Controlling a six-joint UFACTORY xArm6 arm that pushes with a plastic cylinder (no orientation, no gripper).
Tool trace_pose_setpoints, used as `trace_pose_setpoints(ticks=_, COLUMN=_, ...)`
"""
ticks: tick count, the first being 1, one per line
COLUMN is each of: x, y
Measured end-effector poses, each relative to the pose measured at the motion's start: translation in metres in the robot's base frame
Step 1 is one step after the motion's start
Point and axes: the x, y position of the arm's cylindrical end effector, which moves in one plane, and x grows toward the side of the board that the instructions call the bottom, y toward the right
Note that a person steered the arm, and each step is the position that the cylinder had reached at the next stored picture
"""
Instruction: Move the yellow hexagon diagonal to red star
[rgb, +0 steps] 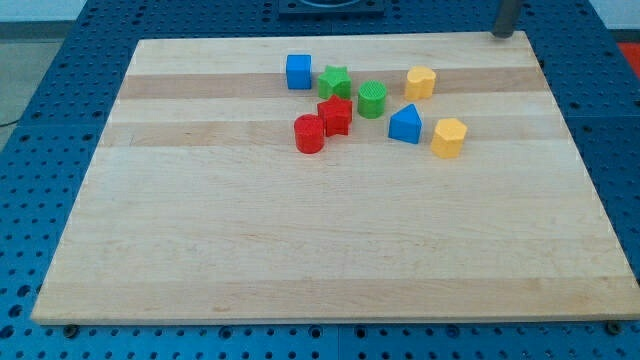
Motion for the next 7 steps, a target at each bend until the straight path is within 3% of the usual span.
trace_pose_setpoints(ticks=3, x=0.002, y=0.000)
trace_pose_setpoints(ticks=6, x=0.144, y=-0.004)
trace_pose_setpoints(ticks=7, x=0.108, y=-0.038)
